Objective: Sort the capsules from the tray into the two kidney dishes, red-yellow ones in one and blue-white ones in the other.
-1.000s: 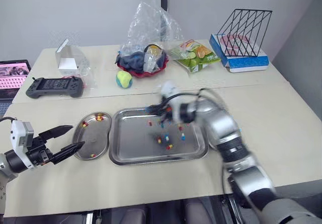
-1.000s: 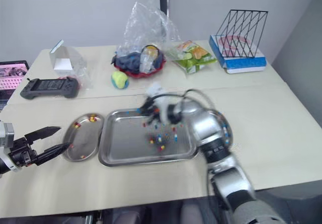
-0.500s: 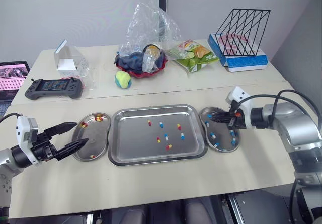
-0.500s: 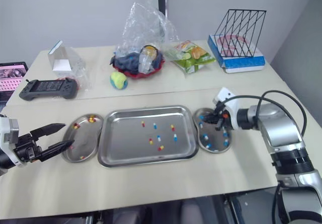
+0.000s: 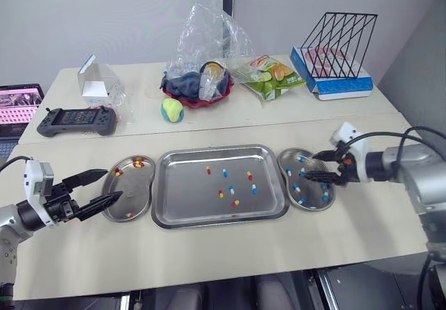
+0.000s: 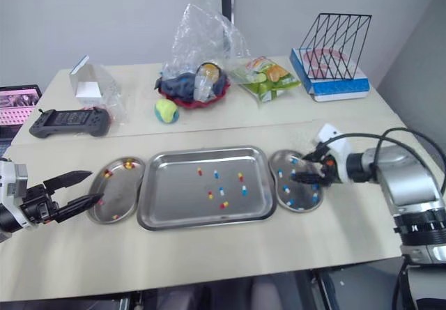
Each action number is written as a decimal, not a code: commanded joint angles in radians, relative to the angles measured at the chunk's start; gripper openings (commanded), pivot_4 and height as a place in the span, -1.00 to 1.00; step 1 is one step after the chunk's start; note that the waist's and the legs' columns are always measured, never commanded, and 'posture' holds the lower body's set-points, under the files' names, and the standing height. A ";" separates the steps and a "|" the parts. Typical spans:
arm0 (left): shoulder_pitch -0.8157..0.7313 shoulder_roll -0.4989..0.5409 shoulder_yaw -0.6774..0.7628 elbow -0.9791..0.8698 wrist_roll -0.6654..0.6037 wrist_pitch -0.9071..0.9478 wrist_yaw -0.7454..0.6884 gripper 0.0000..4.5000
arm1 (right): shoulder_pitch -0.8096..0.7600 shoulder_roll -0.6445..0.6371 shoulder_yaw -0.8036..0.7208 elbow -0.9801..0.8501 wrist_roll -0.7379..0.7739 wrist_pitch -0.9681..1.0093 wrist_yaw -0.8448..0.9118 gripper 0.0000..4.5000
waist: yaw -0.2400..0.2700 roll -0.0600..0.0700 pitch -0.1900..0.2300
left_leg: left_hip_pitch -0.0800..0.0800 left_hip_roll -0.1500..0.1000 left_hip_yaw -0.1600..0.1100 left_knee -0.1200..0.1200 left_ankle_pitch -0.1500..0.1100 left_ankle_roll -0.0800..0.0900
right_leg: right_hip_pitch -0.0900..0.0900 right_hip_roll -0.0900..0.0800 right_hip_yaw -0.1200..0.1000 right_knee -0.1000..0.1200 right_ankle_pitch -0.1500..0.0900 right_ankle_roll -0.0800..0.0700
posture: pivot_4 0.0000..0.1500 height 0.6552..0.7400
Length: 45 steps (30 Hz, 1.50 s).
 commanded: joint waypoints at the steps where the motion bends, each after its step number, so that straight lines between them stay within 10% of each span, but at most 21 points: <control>1: -0.003 0.024 0.037 0.012 0.005 -0.034 0.000 1.00 | -0.021 -0.022 -0.077 0.023 0.056 0.005 0.027 0.99 | 0.000 0.000 0.000 | 0.000 0.000 0.000 0.000 0.000 0.000 | 0.000 0.000 0.000 0.000 0.000 0.000 | 1.00 1.00; 15: -0.015 0.028 0.072 0.141 0.052 -0.165 0.018 1.00 | -0.034 -0.055 -0.298 0.617 0.031 -0.321 -0.066 0.99 | 0.015 0.000 0.000 | 0.002 0.000 0.006 0.000 -0.001 0.002 | 0.000 0.000 0.005 0.001 0.000 0.001 | 1.00 1.00; 41: -0.025 0.043 0.053 0.072 0.018 -0.091 0.004 1.00 | 0.072 0.000 -0.322 0.416 0.104 -0.396 -0.069 0.99 | -0.005 0.000 0.000 | 0.002 0.000 0.007 0.000 -0.001 0.003 | 0.000 0.000 0.007 0.001 0.001 0.002 | 1.00 1.00; 45: -0.020 0.032 0.036 -0.029 -0.004 -0.033 0.023 1.00 | 0.122 -0.004 -0.311 0.286 0.130 -0.317 -0.047 0.99 | -0.035 0.003 0.001 | 0.000 -0.014 -0.032 0.001 0.001 0.004 | 0.026 -0.020 -0.032 0.002 -0.004 0.005 | 1.00 1.00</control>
